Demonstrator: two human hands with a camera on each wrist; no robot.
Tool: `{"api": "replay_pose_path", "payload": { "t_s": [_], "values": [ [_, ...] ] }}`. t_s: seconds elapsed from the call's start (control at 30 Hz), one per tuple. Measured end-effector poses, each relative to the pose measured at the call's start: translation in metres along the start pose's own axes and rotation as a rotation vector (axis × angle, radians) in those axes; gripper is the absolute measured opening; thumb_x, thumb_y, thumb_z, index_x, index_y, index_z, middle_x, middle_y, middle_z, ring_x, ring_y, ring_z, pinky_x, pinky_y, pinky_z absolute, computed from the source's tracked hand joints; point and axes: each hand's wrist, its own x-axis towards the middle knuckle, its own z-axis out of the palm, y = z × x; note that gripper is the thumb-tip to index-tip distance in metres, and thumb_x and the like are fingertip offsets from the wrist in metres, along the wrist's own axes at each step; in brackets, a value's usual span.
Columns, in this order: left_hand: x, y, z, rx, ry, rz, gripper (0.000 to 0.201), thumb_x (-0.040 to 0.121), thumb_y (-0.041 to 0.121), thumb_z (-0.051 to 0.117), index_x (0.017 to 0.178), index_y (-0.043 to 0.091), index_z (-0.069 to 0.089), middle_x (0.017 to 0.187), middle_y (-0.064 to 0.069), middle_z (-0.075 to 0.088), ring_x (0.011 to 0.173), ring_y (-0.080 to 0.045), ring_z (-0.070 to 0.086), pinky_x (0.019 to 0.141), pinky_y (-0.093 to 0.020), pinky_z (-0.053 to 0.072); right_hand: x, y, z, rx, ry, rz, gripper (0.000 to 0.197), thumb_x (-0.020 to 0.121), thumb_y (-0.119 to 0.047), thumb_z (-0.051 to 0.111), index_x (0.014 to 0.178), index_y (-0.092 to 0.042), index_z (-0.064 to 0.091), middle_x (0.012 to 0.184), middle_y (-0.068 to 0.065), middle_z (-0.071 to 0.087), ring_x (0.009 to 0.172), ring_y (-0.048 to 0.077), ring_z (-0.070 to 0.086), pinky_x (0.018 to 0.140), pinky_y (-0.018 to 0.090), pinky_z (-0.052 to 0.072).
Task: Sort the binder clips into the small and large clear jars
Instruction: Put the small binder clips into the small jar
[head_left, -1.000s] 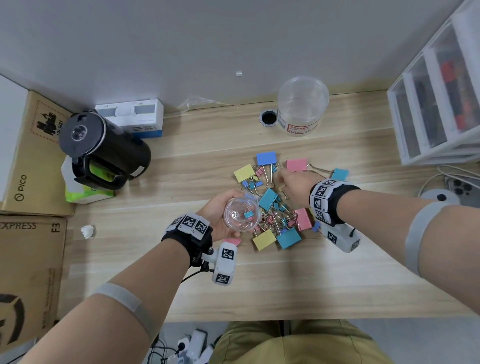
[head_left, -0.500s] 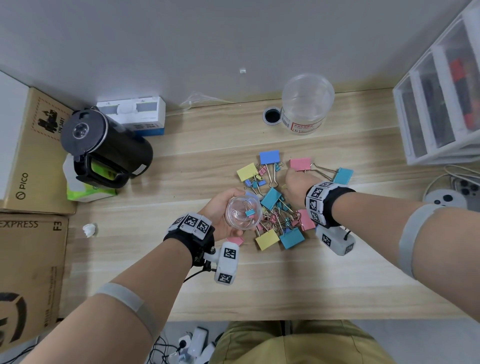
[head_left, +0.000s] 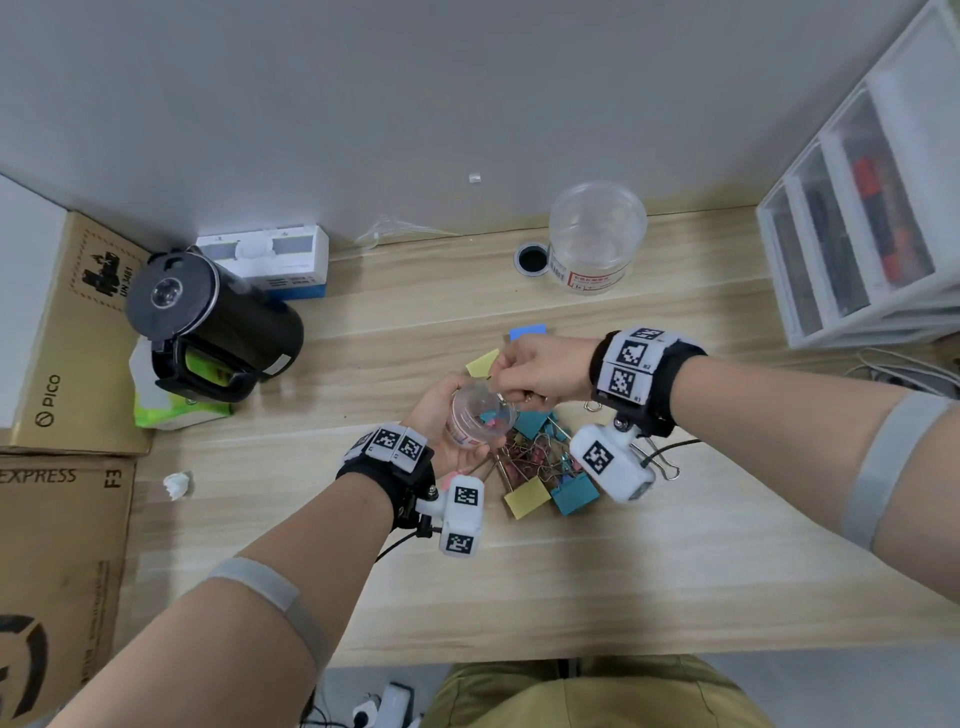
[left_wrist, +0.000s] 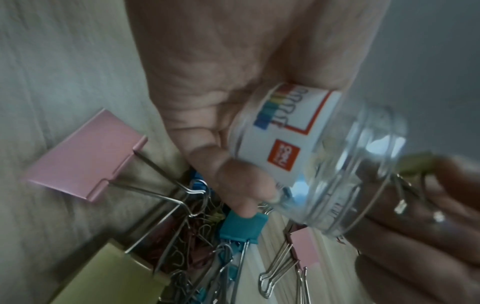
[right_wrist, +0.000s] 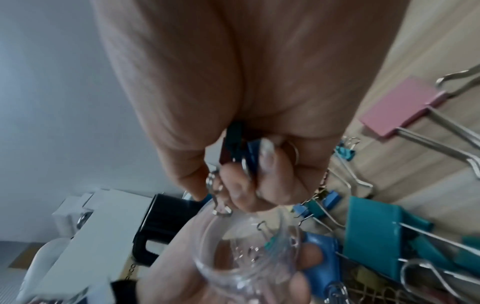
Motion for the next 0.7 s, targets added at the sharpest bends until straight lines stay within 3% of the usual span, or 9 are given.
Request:
{"api": "replay_pose_path", "payload": {
  "t_s": [0.07,0.17,0.23,0.3,0.37,0.4,0.5,0.57,0.7],
  "values": [
    [0.001,0.002,0.004,0.007,0.024,-0.014,0.046,0.093,0.044,0.050,0.102,0.005,0.071,0.089,-0.013,0.070,0.061,-0.027,0.070,0.044,-0.024,0.051,0.005,-0.006,0.006,-0.050,0.050,0.046,0.017,0.079,-0.026,0.058,0.071,-0.011,0.058,0.062,0.012,0.049,0.058,0.024,0.040,0.049,0.029,0.027],
    [0.002,0.001,0.008,-0.031,0.021,-0.033,0.049,0.095,0.044,0.047,0.101,0.002,0.071,0.088,-0.013,0.068,0.056,-0.025,0.068,0.042,-0.025,0.054,0.008,-0.008,0.012,-0.092,0.170,0.074,0.024,0.084,-0.027,0.061,0.083,-0.004,0.066,0.065,0.010,0.060,0.058,0.024,0.053,0.055,0.032,0.044],
    [0.003,0.000,0.009,-0.082,0.000,-0.026,0.047,0.095,0.043,0.049,0.102,0.002,0.071,0.087,-0.013,0.066,0.055,-0.024,0.066,0.042,-0.026,0.055,0.014,-0.004,0.012,0.008,0.209,0.093,0.024,0.086,-0.021,0.061,0.088,0.002,0.068,0.072,0.014,0.065,0.063,0.025,0.063,0.072,0.036,0.057],
    [0.003,0.000,0.011,-0.111,-0.002,-0.028,0.046,0.095,0.043,0.050,0.101,0.003,0.071,0.085,-0.012,0.067,0.056,-0.023,0.066,0.044,-0.027,0.056,0.011,-0.004,0.013,0.186,0.236,0.118,0.021,0.085,-0.016,0.066,0.091,0.005,0.069,0.081,0.016,0.067,0.079,0.028,0.069,0.087,0.039,0.057],
    [0.003,0.001,0.010,-0.119,0.012,-0.026,0.046,0.094,0.043,0.051,0.097,0.003,0.073,0.085,-0.012,0.070,0.059,-0.023,0.067,0.045,-0.027,0.056,0.006,-0.008,0.010,0.330,0.302,0.146,0.026,0.086,-0.016,0.069,0.103,0.003,0.070,0.088,0.012,0.066,0.087,0.023,0.064,0.085,0.028,0.052],
    [0.003,0.001,0.009,-0.121,0.004,-0.028,0.046,0.093,0.042,0.052,0.095,0.002,0.075,0.087,-0.012,0.070,0.062,-0.024,0.066,0.046,-0.028,0.056,0.004,-0.010,0.007,0.377,0.267,0.124,0.028,0.088,-0.019,0.069,0.109,-0.001,0.069,0.094,0.010,0.066,0.089,0.021,0.060,0.084,0.026,0.048],
    [0.000,0.002,0.008,-0.129,-0.029,-0.024,0.047,0.092,0.041,0.052,0.085,0.004,0.080,0.087,-0.011,0.070,0.069,-0.023,0.063,0.048,-0.029,0.056,0.008,-0.008,0.008,0.506,0.218,0.182,0.029,0.088,-0.012,0.066,0.113,0.001,0.065,0.104,0.015,0.063,0.095,0.026,0.059,0.100,0.040,0.050],
    [-0.002,0.002,0.008,-0.127,-0.024,-0.015,0.051,0.095,0.043,0.049,0.080,0.006,0.081,0.083,-0.010,0.071,0.064,-0.022,0.065,0.048,-0.029,0.056,0.009,-0.012,0.008,0.443,0.150,0.182,0.025,0.089,-0.005,0.060,0.112,0.005,0.061,0.108,0.021,0.062,0.098,0.031,0.062,0.101,0.049,0.050],
    [-0.005,0.002,0.005,-0.110,-0.002,-0.010,0.054,0.095,0.043,0.048,0.079,0.005,0.082,0.082,-0.013,0.074,0.060,-0.026,0.070,0.045,-0.028,0.056,-0.009,-0.024,0.006,0.574,0.005,0.202,0.025,0.097,-0.002,0.041,0.115,0.006,0.056,0.111,0.024,0.063,0.112,0.037,0.061,0.099,0.040,0.050]
  ]
}}
